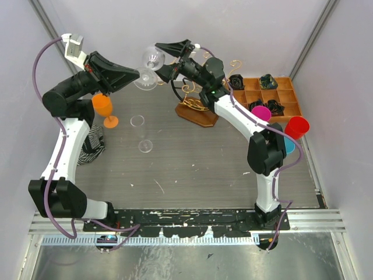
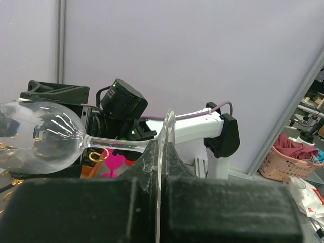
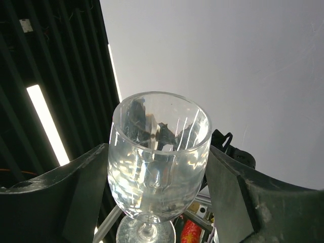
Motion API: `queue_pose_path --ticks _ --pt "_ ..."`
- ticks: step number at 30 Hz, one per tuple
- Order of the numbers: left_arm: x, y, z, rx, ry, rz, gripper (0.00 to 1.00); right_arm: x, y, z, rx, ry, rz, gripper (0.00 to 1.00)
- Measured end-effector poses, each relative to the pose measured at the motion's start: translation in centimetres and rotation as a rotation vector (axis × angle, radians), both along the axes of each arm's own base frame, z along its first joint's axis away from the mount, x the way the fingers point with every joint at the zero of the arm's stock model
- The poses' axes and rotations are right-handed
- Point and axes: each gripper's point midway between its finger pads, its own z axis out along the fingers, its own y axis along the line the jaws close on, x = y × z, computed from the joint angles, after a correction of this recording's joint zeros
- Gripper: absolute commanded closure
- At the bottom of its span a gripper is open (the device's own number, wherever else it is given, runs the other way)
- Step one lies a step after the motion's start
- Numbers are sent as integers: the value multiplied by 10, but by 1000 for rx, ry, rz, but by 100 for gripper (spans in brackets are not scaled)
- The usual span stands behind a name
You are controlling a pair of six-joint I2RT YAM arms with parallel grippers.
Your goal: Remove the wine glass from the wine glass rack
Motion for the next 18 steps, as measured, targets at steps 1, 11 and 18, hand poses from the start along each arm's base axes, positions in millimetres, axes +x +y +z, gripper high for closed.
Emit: queue_pose_path --ticks 1,11,18 --pt "-1 0 1 -1 -5 -1 100 0 0 0 2 -3 1 34" --pt "-2 1 1 0 38 -5 23 -1 -3 6 34 -47 -10 41" --pt "-8 23 12 4 35 113 17 6 -25 -19 -75 -13 -35 45"
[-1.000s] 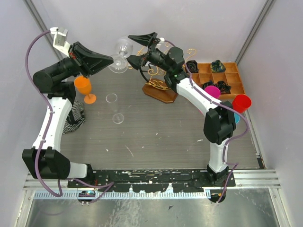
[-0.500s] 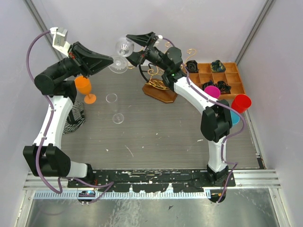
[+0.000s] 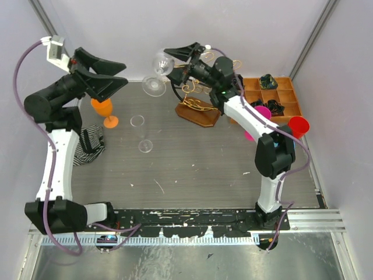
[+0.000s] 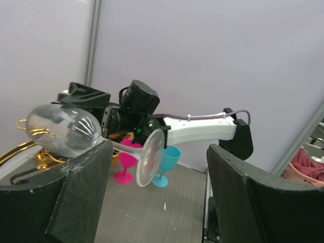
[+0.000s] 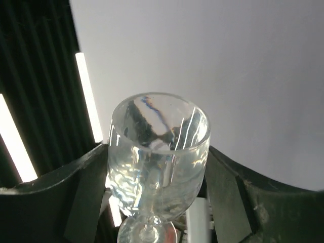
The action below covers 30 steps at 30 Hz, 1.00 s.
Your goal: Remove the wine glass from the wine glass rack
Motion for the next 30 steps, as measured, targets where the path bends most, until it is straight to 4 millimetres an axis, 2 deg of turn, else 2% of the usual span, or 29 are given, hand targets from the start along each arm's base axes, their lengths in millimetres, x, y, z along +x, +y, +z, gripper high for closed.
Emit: queue_pose_path --ticks 3,7,9,13,15,17,19,24,26,28,30 --pt "-10 10 8 2 -29 64 16 4 -13 -16 -163 -63 -77 41" --pt "-21 16 15 9 -58 116 16 -1 -40 -34 -503 -264 -307 40" --pt "-22 18 13 5 -50 132 16 -24 -51 -33 -668 -426 -440 41" --pt "-8 23 1 -26 13 166 16 -99 -71 -41 -861 -719 -554 42" --pt "0 26 -8 -42 53 179 16 -113 -80 -56 -944 -805 -603 42" --pt "9 28 -17 -58 97 190 16 -116 -88 -82 -1055 -871 -666 42" --pt "14 29 -22 -71 129 200 16 -113 -93 -118 -1176 -906 -694 42" --pt "20 33 -21 -107 157 228 19 -104 -115 -237 -1508 -945 -678 43" --pt "23 36 -22 -136 180 247 20 -100 -129 -273 -1608 -949 -687 43" --pt "25 38 -24 -162 203 263 20 -97 -138 -294 -1679 -957 -703 43" --pt "26 40 -28 -183 233 278 20 -92 -142 -301 -1724 -971 -745 44"
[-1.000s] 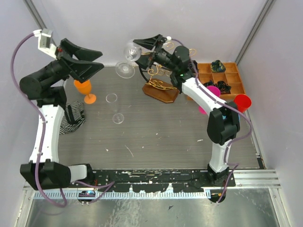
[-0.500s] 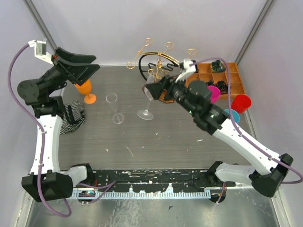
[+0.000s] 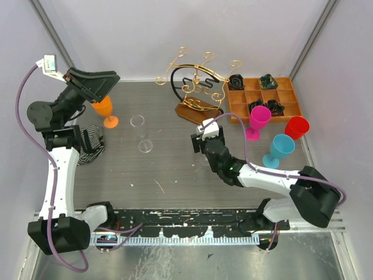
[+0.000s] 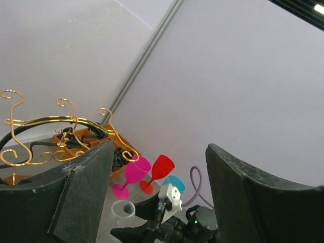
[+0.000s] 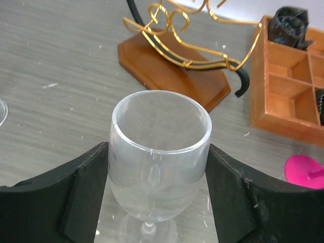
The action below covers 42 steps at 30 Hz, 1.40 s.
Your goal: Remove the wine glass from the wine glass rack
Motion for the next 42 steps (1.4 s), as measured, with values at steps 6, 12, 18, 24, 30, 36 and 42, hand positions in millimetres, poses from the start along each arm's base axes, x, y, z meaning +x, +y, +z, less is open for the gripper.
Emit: queue_pose_path --ticks 6,12,18,24,30,36,42 --pt "4 6 -12 -54 52 44 22 16 6 21 29 -145 -60 39" --pt "11 11 -15 -94 86 67 25 22 -2 15 44 -214 -134 31" --pt "18 10 -18 -116 112 59 27 22 -11 -4 22 -230 -186 28" --pt "26 9 -24 -124 137 57 28 17 -19 -4 42 -250 -215 17" --pt "27 9 -26 -125 141 57 27 13 -15 -1 52 -256 -205 0" --pt "29 7 -36 -127 168 50 27 4 -11 12 44 -293 -191 0" --pt "29 6 -38 -126 169 52 26 -14 -6 39 5 -350 -173 0"
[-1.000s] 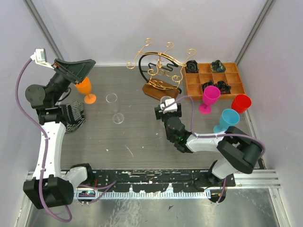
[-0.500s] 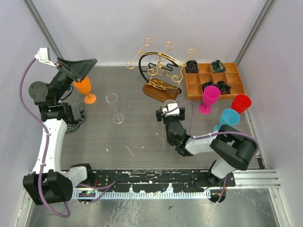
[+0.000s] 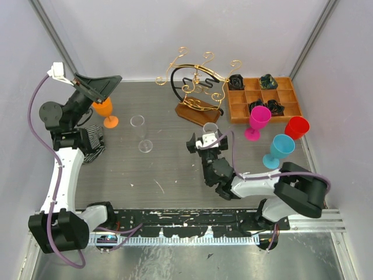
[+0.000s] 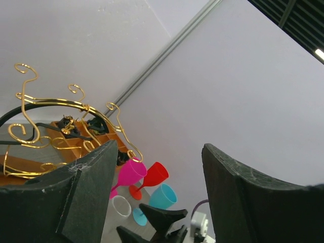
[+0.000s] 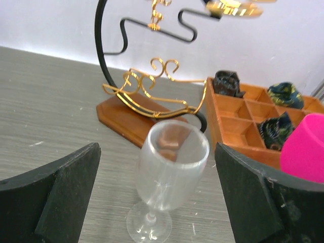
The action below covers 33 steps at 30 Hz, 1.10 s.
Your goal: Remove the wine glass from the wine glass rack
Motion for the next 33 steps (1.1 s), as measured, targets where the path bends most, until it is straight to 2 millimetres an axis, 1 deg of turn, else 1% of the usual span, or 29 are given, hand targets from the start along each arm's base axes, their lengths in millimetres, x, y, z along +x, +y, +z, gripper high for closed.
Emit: queue_pose_path --ticks 3,6,7,8,10,11,12,13,14,16,18,19,20,22,23,25,27,29,31,33 --pt "2 0 -7 3 18 5 25 -8 -3 28 6 -29 -1 0" --pt "7 2 -18 30 56 23 25 -11 -4 67 31 -28 -11 0" --pt "9 2 -22 45 81 32 25 -10 -1 84 35 -11 -10 0" --pt "12 3 -26 62 107 45 25 -8 4 106 58 6 -2 0" --pt "19 8 -32 101 157 85 25 -3 11 158 117 25 30 0" --pt "22 11 -33 126 184 113 24 -1 12 186 156 31 52 0" --pt "25 14 -33 146 205 137 22 2 8 212 192 38 66 0" --pt "28 18 -31 171 228 168 14 7 1 235 228 43 73 0" --pt "31 22 -29 196 255 202 0 11 -10 259 267 42 70 0" --pt "35 32 -26 252 297 268 2 25 -36 296 321 61 53 0" --pt "37 40 -25 301 344 324 2 38 -53 321 359 73 51 0" --pt "38 44 -26 332 369 352 2 46 -61 328 370 86 49 0" --pt "39 47 -27 357 390 371 2 53 -66 330 377 109 54 0" --pt "41 51 -34 422 450 404 2 68 -72 321 379 175 66 0" --pt "42 51 -37 449 472 411 2 78 -73 307 378 230 78 0" --pt "46 48 -49 527 528 421 2 92 -72 279 375 331 96 0" --pt "48 40 -63 605 574 412 2 104 -69 246 370 442 109 0" --pt "48 29 -80 678 611 392 2 112 -69 218 374 530 112 0" --pt "43 20 -95 735 640 368 2 114 -70 201 379 586 114 0" --pt "40 18 -103 766 655 364 2 112 -71 194 389 618 122 0"
